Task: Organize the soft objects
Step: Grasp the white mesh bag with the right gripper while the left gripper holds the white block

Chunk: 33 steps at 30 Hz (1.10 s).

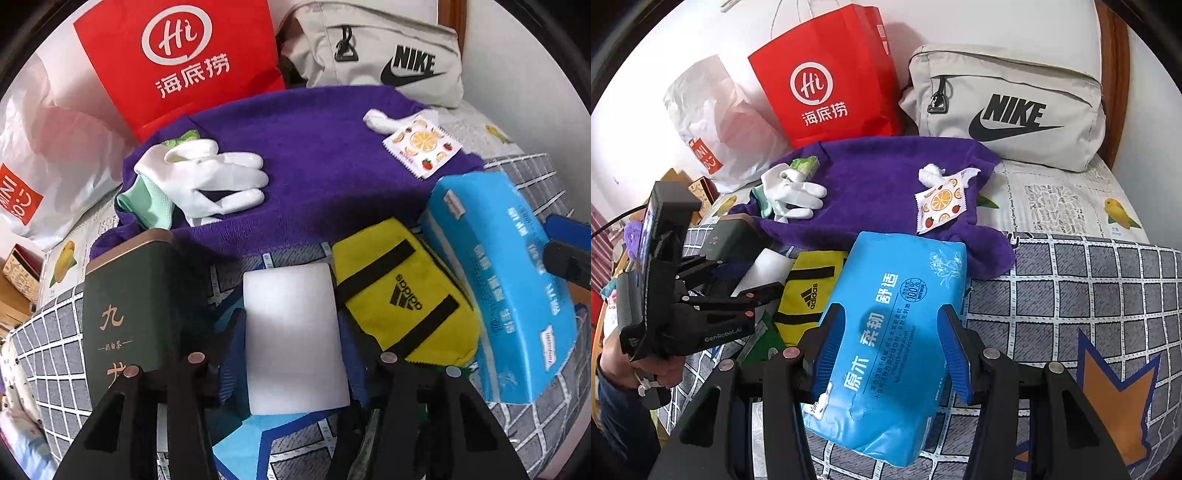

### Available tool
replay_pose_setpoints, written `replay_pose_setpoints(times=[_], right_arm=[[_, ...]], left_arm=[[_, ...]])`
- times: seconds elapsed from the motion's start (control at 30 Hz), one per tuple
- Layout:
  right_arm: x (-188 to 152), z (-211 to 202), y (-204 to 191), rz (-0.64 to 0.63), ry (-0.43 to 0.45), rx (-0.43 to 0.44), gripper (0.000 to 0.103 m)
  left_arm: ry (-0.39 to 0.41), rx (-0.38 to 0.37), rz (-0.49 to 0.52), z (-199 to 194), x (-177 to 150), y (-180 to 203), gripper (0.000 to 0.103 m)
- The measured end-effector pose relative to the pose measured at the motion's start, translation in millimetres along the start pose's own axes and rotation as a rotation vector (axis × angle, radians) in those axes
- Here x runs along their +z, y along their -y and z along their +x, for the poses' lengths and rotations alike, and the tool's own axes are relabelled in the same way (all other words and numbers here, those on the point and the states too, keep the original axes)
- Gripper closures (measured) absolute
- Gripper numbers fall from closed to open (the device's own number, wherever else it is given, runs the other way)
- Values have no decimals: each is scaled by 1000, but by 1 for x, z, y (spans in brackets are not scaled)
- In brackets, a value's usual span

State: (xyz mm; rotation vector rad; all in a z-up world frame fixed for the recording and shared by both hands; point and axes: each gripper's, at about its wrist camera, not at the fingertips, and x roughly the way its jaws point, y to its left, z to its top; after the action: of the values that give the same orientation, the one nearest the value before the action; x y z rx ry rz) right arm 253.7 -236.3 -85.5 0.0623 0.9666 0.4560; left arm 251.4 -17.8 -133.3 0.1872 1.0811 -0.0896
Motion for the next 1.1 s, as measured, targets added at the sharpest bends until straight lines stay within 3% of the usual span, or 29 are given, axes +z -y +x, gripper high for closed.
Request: replay_pose_setpoints(times=[0.5, 0.87, 1.1], right_arm=[[-9, -22, -32, -54, 24, 31, 51], [-63, -44, -79, -171, -10, 35, 51], [-109, -31, -112, -264, -35, 115, 34]], left_arm=[[156, -59, -63, -79, -6, -21, 57], [199, -61, -124, -104, -47, -39, 57], [204, -62, -164, -110, -79, -48, 57]])
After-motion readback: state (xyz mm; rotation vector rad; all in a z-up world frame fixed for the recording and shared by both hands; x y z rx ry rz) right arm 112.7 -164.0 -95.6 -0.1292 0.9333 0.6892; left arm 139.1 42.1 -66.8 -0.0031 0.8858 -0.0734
